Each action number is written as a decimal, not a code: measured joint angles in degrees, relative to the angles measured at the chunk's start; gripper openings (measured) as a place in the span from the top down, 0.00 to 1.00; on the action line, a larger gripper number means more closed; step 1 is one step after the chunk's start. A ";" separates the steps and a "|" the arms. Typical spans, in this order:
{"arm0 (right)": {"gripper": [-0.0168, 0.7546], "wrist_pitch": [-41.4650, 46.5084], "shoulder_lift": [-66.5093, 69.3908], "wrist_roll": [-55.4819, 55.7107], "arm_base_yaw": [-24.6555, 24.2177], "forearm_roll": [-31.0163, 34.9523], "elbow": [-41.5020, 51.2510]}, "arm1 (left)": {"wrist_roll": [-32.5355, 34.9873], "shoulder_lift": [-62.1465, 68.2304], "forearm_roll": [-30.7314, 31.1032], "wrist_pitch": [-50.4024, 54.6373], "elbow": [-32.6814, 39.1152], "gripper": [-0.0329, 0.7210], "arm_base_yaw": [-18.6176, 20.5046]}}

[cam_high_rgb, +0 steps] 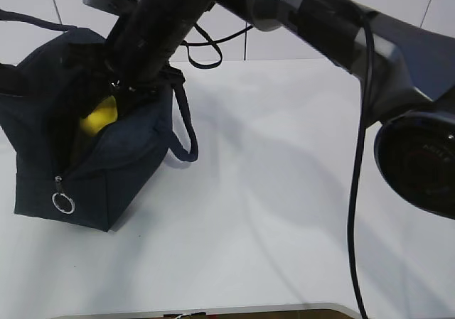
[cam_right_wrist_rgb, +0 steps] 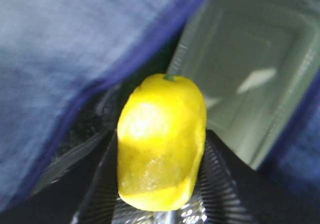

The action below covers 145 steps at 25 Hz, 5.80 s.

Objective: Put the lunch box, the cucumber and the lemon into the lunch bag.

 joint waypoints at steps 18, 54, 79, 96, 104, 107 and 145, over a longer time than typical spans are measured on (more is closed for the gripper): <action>0.40 0.00 0.97 -2.71 0.00 1.40 0.00 | 0.40 0.00 -0.22 0.60 0.00 0.96 0.00; 0.40 0.44 -3.85 -6.88 0.00 -15.57 -9.27 | 0.86 0.49 3.57 -0.74 0.00 0.96 -0.32; 0.40 0.32 -25.21 -7.36 0.00 -14.51 27.23 | 1.37 0.49 3.62 -1.02 0.00 0.96 -0.32; 0.40 -15.50 -16.76 7.51 -0.12 -9.33 27.23 | 1.92 0.49 3.84 -1.59 0.00 0.96 -0.32; 0.50 -16.76 -15.17 8.82 -0.22 -7.72 27.23 | 2.00 0.49 3.84 -2.35 0.00 0.96 -0.32; 0.60 -16.86 -15.17 8.86 -0.22 -7.72 27.23 | 2.13 0.49 3.84 -2.35 0.00 0.96 -0.32; 0.97 1.45 -23.49 5.70 -2.09 -40.70 24.47 | 2.58 6.05 -3.91 -28.92 0.00 0.96 -37.90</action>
